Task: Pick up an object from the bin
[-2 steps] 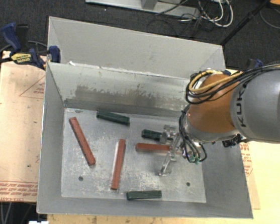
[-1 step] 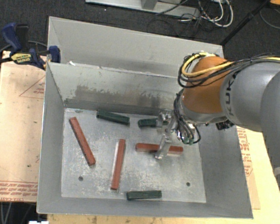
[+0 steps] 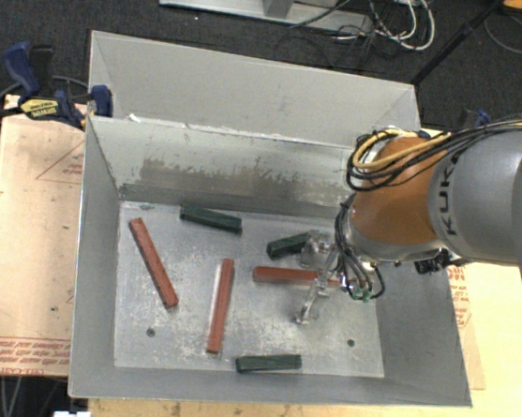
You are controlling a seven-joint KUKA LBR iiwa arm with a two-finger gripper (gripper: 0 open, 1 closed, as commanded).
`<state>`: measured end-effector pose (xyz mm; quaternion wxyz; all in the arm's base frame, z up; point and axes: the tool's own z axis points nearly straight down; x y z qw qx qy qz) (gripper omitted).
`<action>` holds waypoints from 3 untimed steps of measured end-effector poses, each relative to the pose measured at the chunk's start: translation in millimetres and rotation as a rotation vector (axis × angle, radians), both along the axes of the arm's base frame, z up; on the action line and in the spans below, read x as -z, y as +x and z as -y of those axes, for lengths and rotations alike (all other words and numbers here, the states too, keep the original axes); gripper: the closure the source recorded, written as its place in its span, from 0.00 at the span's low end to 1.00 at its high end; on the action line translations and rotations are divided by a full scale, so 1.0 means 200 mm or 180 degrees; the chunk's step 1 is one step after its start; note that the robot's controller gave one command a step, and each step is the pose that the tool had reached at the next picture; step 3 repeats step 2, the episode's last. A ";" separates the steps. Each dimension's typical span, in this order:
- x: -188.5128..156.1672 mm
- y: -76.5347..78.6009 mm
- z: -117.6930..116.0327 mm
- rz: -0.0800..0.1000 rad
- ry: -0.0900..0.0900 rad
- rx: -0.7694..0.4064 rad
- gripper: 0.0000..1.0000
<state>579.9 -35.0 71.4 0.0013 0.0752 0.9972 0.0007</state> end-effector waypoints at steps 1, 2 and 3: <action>0.00 0.00 0.00 -0.0002 0.0000 -0.0002 1.00; -0.89 -0.02 -0.02 0.0030 -0.0006 -0.0237 1.00; -0.89 -0.02 -0.02 0.0030 -0.0006 -0.0237 1.00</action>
Offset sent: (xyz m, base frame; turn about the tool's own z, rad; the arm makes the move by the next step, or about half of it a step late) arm 0.0000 0.0000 0.0000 0.0000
